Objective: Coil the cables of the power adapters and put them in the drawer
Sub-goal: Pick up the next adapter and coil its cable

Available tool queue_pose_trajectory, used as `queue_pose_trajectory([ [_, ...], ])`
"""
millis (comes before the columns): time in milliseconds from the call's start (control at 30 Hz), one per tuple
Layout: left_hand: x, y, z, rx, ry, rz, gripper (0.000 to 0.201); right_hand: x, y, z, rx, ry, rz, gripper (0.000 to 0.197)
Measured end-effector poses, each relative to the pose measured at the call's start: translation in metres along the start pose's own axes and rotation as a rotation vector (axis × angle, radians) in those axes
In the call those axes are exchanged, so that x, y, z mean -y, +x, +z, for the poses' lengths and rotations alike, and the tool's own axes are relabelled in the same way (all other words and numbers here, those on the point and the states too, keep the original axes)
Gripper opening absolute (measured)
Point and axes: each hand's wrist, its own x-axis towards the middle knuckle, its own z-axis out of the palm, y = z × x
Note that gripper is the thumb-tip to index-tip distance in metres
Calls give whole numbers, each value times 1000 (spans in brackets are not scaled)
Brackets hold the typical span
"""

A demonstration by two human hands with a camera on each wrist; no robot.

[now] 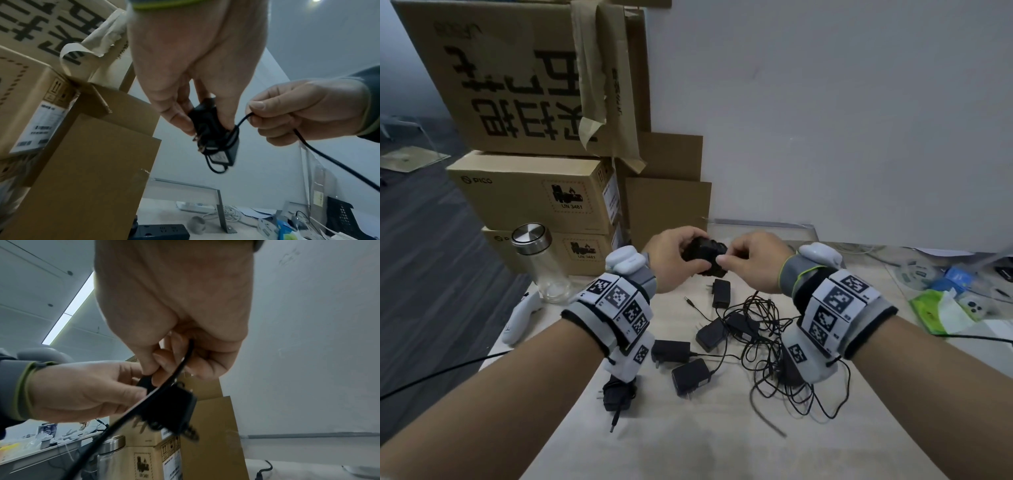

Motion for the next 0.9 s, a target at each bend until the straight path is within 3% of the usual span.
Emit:
queue_pose_trajectory([
  [267,4,-10,-11,328,-262,-42,37,-21,5,-11,-174,368,13,23],
  [467,2,-19,-10,426,-859,-150,33,-29,6,11,-136,533,74,29],
  [667,-4,-23,0,341,-1230,-226,30,-21,4,37,-67,677,118,26],
  [833,-4,-20,5,143,-1206,-287,24,-18,-5,51,-22,628,145,27],
  [900,-2,-18,9,111,-1200,-298,37,-17,-7,54,6,607,139,25],
])
